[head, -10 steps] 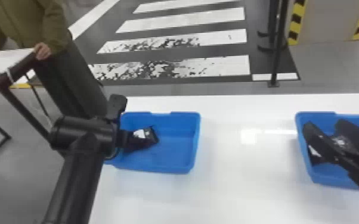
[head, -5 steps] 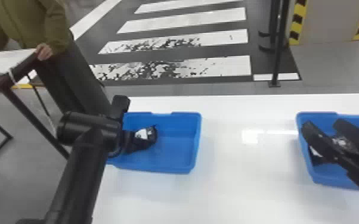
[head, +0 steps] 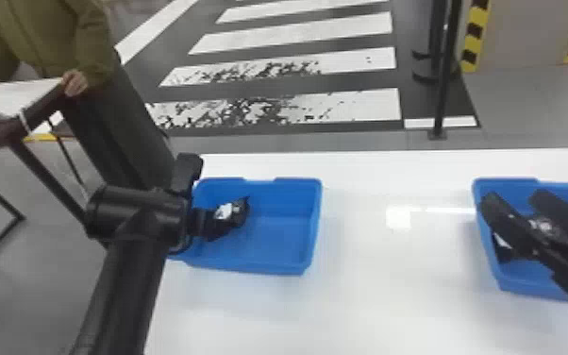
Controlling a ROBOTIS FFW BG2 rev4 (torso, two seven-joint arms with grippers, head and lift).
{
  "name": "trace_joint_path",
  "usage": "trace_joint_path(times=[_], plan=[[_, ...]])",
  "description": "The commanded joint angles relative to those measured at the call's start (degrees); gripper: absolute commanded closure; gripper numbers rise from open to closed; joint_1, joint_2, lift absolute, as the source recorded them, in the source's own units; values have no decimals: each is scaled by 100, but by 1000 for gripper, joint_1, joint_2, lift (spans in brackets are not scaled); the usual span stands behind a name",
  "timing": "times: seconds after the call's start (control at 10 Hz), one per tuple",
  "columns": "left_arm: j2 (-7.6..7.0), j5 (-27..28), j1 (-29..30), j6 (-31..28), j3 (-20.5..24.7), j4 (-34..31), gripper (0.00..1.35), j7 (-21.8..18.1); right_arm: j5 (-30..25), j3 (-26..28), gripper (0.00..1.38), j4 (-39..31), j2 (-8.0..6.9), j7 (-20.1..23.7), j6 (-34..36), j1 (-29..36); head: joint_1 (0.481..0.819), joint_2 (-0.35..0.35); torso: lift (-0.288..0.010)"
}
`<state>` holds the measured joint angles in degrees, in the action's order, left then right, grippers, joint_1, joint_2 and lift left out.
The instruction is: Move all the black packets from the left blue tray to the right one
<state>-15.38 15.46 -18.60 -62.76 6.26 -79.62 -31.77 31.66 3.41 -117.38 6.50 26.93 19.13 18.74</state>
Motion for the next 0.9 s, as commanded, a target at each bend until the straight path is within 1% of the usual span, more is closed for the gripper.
trace_joint_path(times=[0.0, 0.1, 0.3, 0.5, 0.7, 0.8], plan=[[27, -220, 481, 46, 174, -890, 1208, -48, -1, -9, 125, -39, 0, 14, -1, 10, 695, 273, -140], [71, -392, 917, -38, 368, -1790, 1208, -83, 10, 2, 125, -81, 0, 40, -1, 10, 695, 269, -140], [176, -940, 1789, -66, 631, -3435, 1208, -92, 79, -67, 125, -180, 0, 66, 41, 10, 695, 257, -140], [290, -1603, 2436, 32, 654, -4645, 1208, -110, 182, -227, 125, -236, 9, 84, 139, -4, 695, 239, -140], [369, -2323, 2745, 299, 334, -5193, 1208, -110, 296, -489, 124, -250, 53, 128, 238, -117, 695, 199, -140], [396, -2551, 2745, 412, 94, -5221, 1208, -110, 330, -615, 121, -250, 62, 146, 238, -187, 695, 169, -140]])
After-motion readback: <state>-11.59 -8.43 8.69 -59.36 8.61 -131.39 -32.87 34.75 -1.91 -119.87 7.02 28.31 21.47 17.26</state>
